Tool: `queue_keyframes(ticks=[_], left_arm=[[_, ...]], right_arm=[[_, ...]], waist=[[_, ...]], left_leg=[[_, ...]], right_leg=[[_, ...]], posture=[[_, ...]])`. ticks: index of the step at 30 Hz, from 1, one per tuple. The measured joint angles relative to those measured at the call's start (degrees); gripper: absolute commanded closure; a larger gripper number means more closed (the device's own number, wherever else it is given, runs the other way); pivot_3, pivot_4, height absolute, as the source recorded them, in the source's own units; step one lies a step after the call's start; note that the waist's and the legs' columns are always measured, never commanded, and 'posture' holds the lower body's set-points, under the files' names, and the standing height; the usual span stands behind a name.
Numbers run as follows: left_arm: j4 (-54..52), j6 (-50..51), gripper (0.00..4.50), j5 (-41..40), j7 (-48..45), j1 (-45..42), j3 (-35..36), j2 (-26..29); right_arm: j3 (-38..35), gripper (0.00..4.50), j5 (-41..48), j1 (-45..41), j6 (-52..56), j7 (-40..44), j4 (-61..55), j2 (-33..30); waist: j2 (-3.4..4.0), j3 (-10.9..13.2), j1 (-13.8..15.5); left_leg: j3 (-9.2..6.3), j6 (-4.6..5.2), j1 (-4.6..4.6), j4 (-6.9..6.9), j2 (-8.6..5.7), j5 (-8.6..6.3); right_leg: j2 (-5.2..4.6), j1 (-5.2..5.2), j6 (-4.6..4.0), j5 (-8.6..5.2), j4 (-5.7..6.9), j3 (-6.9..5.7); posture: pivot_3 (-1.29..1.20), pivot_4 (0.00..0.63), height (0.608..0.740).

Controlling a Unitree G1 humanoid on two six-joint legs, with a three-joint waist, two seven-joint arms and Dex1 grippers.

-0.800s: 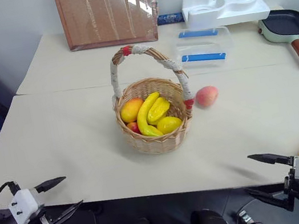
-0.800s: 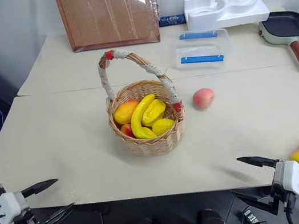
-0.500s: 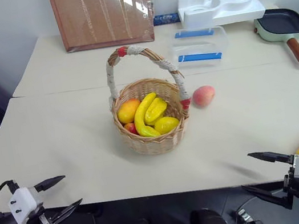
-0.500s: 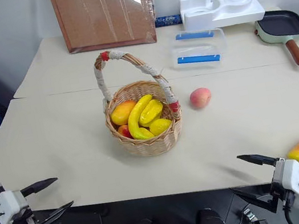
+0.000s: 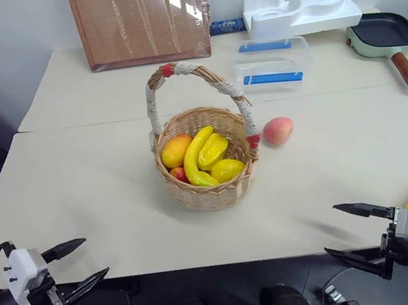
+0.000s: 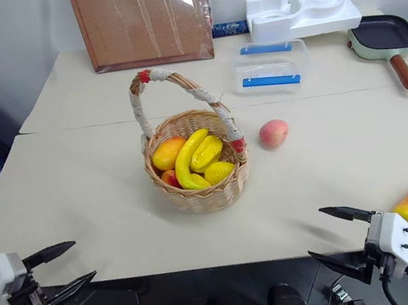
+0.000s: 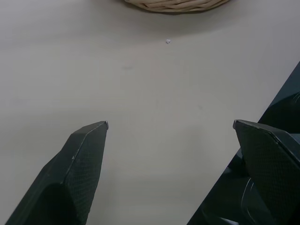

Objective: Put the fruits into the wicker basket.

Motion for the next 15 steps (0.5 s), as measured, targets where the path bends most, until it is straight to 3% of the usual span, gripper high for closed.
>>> queue_keyframes(ticks=[5,8,12,15], left_arm=[[-9.53,10.03,0.00,-8.11,0.98,-2.90,-0.34,1.13],[-17.15,15.09,0.00,-12.44,3.41,-10.65,-4.24,1.61],[-20.39,21.45,0.00,-17.67,11.39,-22.75,-7.60,0.87],[-21.72,23.00,0.00,-18.97,13.51,-24.35,-7.89,0.87]], right_arm=[[-1.49,0.01,5.79,-11.53,11.35,-5.51,0.77,-4.24],[4.25,0.01,2.33,-30.27,20.30,-8.80,6.87,-9.85],[12.91,0.01,-4.57,-48.89,29.04,-17.10,15.65,-6.64],[15.13,0.01,-6.19,-50.47,31.63,-19.38,17.47,-6.16]], waist=[[0.00,0.00,-0.44],[0.05,0.05,-1.30],[0.04,0.04,-1.40],[0.05,0.03,-1.27]], left_leg=[[0.07,0.00,0.07,0.07,0.03,0.00],[0.25,0.04,0.14,0.08,0.01,0.09],[0.22,-0.23,0.23,0.00,0.09,0.16],[0.20,-0.37,0.16,-0.13,0.11,0.04]], right_leg=[[0.00,0.01,-0.02,0.01,0.09,0.13],[-0.03,0.00,-0.08,0.04,0.08,0.28],[0.23,-0.06,-0.08,0.05,0.30,0.26],[0.52,-0.07,-0.08,0.05,0.28,0.24]], posture=[[0.00,0.150,0.740],[0.00,0.150,0.740],[0.00,0.150,0.740],[0.00,0.150,0.740]])
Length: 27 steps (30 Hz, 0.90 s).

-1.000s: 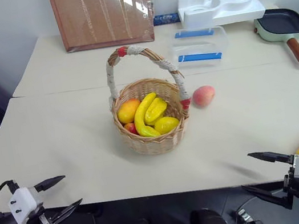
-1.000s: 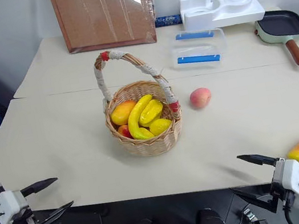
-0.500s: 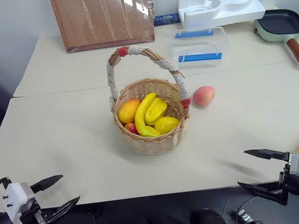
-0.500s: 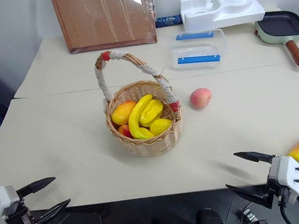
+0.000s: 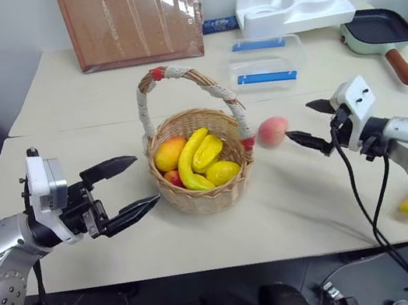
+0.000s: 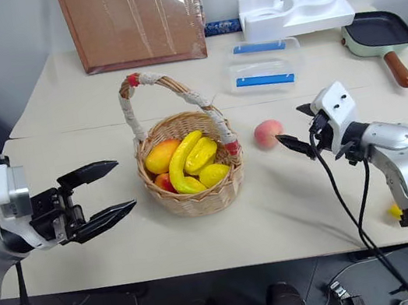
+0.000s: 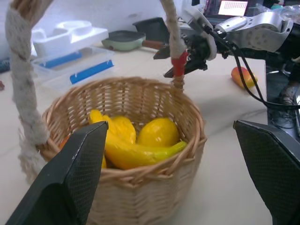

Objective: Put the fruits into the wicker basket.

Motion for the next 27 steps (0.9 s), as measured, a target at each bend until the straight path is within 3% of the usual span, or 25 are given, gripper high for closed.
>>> queue_keyframes(ticks=[1,3,4,10,16,19,23,27], left_arm=[[0.50,1.98,0.00,-0.87,1.47,-0.94,-0.25,-0.10],[2.14,7.61,0.00,-6.14,4.28,-10.89,-1.50,2.17],[1.99,9.47,0.00,-9.06,5.06,-15.10,-1.01,4.23],[9.27,15.41,0.00,-9.73,3.13,-20.92,-1.02,10.08],[14.76,17.18,0.00,-6.87,-0.53,-27.06,-4.41,12.30],[18.28,18.73,0.00,-5.04,-5.18,-30.58,-8.21,14.91],[20.66,18.26,0.00,-1.74,-10.86,-32.26,-10.99,15.82],[22.96,16.27,0.00,0.60,-13.59,-32.28,-11.27,14.79]], right_arm=[[1.07,0.01,-1.02,-2.23,2.50,-1.36,2.47,1.18],[3.77,0.01,-2.57,-14.39,7.06,-4.48,13.86,8.61],[5.87,0.01,-2.53,-18.14,7.85,-5.00,17.01,11.59],[5.73,0.01,-5.69,-27.08,6.81,-8.06,35.52,18.28],[6.44,0.01,-9.57,-31.35,2.79,-8.48,46.15,20.13],[6.61,0.60,-10.48,-32.45,2.75,-6.93,47.84,20.18],[6.48,1.84,-10.65,-32.38,3.20,-4.72,47.54,19.23],[5.48,1.92,-10.46,-29.83,0.67,0.06,42.78,15.52]], waist=[[-0.01,0.01,0.02],[-0.28,0.18,-0.79],[-0.26,0.17,-1.39],[-0.26,0.23,-1.62],[-0.26,0.23,-1.67],[-0.26,0.23,-1.73],[-0.26,0.23,-1.78],[-0.25,0.23,-1.68]], left_leg=[[0.00,0.01,-0.09,0.04,0.03,-0.09],[-0.01,0.01,-0.84,0.81,0.32,-0.07],[-0.02,0.04,-0.74,0.83,0.28,0.00],[0.22,-0.01,-0.73,0.83,0.32,0.05],[0.83,-0.01,-0.98,0.71,0.32,0.05],[0.88,-0.01,-1.05,0.75,0.32,0.05],[0.96,-0.01,-1.04,0.76,0.33,0.05],[1.00,-0.01,-1.06,0.78,0.34,0.05]], right_leg=[[0.06,-0.03,0.00,0.00,-0.07,-0.05],[0.29,-0.45,-0.09,0.08,-0.02,-0.04],[0.26,-0.42,-0.07,0.19,0.06,0.04],[0.36,-0.56,-0.07,0.19,0.21,0.20],[0.38,-1.01,-0.07,0.19,0.29,0.46],[0.42,-1.09,-0.07,0.19,0.30,0.50],[0.43,-1.18,-0.07,0.19,0.43,0.61],[0.43,-1.25,-0.07,0.19,0.50,0.66]], posture=[[0.00,0.150,0.740],[0.00,0.150,0.740],[0.00,0.150,0.740],[0.00,0.150,0.740],[0.00,0.150,0.740],[0.00,0.150,0.740],[0.00,0.150,0.740],[0.00,0.150,0.740]])
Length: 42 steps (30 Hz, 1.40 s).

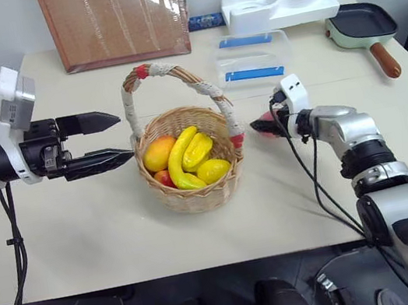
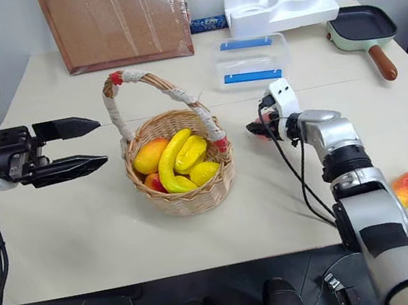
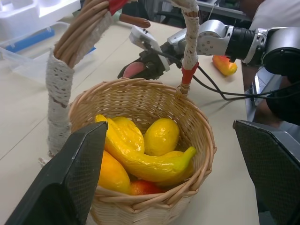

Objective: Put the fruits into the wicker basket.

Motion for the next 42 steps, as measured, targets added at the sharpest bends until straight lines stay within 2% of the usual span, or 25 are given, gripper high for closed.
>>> queue_keyframes(ticks=[5,10,18,22,24,29,35,39,42], left_arm=[[0.27,-5.58,0.00,0.51,-2.74,4.56,4.40,-3.58],[-0.77,-8.47,0.00,1.03,-2.07,15.46,10.09,-6.99],[-2.46,-10.14,0.00,2.31,-0.76,28.37,17.40,-8.23],[-2.60,-11.95,0.00,2.48,-0.27,29.41,18.23,-9.76],[-3.02,-12.53,0.00,2.47,0.43,29.30,18.25,-10.51],[-4.25,-13.33,0.00,2.58,0.02,28.83,16.78,-11.17],[-9.60,-13.32,0.00,2.36,-0.26,26.24,13.53,-11.41],[-14.78,-14.54,0.00,2.58,0.28,23.66,9.16,-13.34],[-16.51,-16.37,0.00,5.09,-0.72,22.06,2.80,-14.81]], right_arm=[[-3.03,1.92,4.94,-1.92,0.74,7.16,-7.54,-1.23],[-1.90,1.92,10.27,-7.86,7.70,14.03,-12.93,3.99],[4.12,1.92,12.92,-12.57,14.35,22.05,-12.97,9.88],[5.30,0.62,12.36,-12.83,13.57,23.90,-12.81,10.96],[5.62,0.03,10.82,-12.82,9.38,24.02,-12.46,11.01],[3.64,0.03,9.75,-12.24,2.29,22.89,-9.77,9.44],[-6.33,0.03,12.47,-4.29,-6.62,24.55,-13.54,0.41],[-12.04,0.03,15.20,7.70,-5.17,24.31,-26.04,-7.87],[-19.92,0.03,18.86,22.93,0.88,20.98,-40.68,-13.97]], waist=[[0.03,0.03,-0.65],[0.03,0.03,-1.80],[0.00,0.03,-1.03],[-0.02,0.02,-0.75],[-0.02,0.02,-0.77],[-0.02,0.02,-0.99],[-0.03,0.02,0.03],[-0.03,0.02,0.35],[-0.03,0.02,0.75]], left_leg=[[0.08,0.00,0.06,0.04,0.07,0.00],[0.02,-0.07,0.34,-0.09,0.19,-0.02],[-0.05,0.06,0.28,0.02,0.07,-0.11],[-0.04,0.07,0.27,0.02,0.04,-0.12],[-0.03,0.06,0.27,0.02,0.03,-0.12],[0.00,0.05,0.24,0.01,0.02,-0.13],[0.02,0.10,0.21,0.00,-0.01,-0.16],[0.02,0.10,0.18,0.02,-0.02,-0.16],[0.05,0.10,0.25,-0.01,-0.01,-0.16]], right_leg=[[0.04,-0.03,0.00,0.00,0.11,0.13],[0.15,-0.03,-0.01,0.00,0.30,0.36],[-0.11,-0.04,-0.01,0.00,0.32,0.39],[-0.12,-0.05,-0.01,0.00,0.32,0.39],[-0.12,-0.06,-0.01,0.00,0.32,0.39],[-0.12,-0.06,-0.01,0.00,0.33,0.34],[-0.15,-0.05,-0.01,0.00,0.20,0.34],[-0.15,-0.02,0.00,0.00,0.11,0.32],[-0.10,0.09,0.00,0.00,0.05,0.25]], posture=[[0.00,0.150,0.740],[0.00,0.150,0.740],[0.00,0.150,0.740],[0.00,0.150,0.740],[0.00,0.150,0.740],[0.00,0.150,0.740],[0.00,0.150,0.740],[0.00,0.150,0.740],[0.00,0.150,0.740]])
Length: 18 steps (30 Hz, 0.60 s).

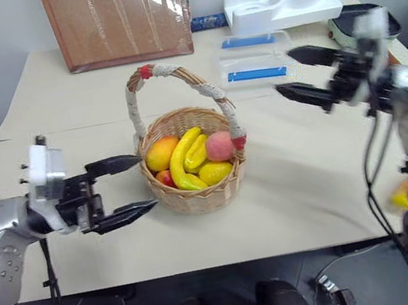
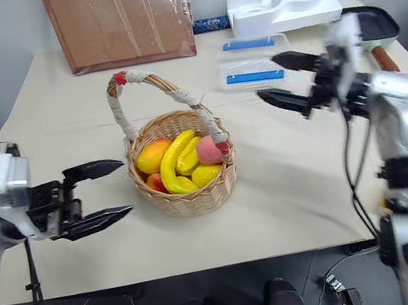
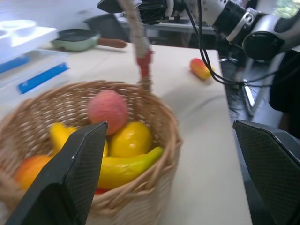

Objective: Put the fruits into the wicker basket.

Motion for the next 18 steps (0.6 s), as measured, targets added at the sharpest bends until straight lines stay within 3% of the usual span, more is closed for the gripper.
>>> queue_keyframes(ticks=[5,9,12,18], left_arm=[[0.28,-1.11,0.00,2.46,-1.40,-1.76,-6.87,-2.99],[1.32,-1.01,0.00,2.56,-2.68,-1.93,-7.39,-3.13],[3.52,-1.02,0.00,2.54,-2.78,-3.82,-7.37,-4.36],[4.90,-0.06,0.00,2.51,-4.17,-6.87,-7.51,-3.87]], right_arm=[[-18.36,0.03,0.02,30.82,-1.00,-5.91,-17.82,2.09],[-32.03,0.03,-0.23,47.92,-4.18,-7.65,-21.51,6.16],[-35.68,0.03,-0.74,59.05,-9.53,-6.60,-20.70,11.24],[-38.77,0.03,1.12,68.06,-10.40,-10.86,-16.96,17.59]], waist=[[0.02,0.00,1.13],[0.01,-0.01,1.27],[-0.01,-0.02,1.05],[0.08,-0.09,0.53]], left_leg=[[0.04,-0.02,0.16,0.02,0.01,0.01],[0.02,0.01,0.30,0.01,0.03,0.00],[-0.05,0.04,0.38,0.00,0.06,-0.02],[0.00,0.06,0.48,-0.06,0.07,-0.04]], right_leg=[[0.07,0.12,0.00,0.00,-0.06,0.13],[0.13,0.31,0.00,0.00,-0.47,0.20],[0.16,0.38,-0.01,0.00,-0.52,0.29],[0.17,0.34,-0.01,-0.01,-0.50,0.46]], posture=[[0.00,0.150,0.740],[0.00,0.150,0.740],[0.00,0.150,0.740],[0.00,0.150,0.740]])
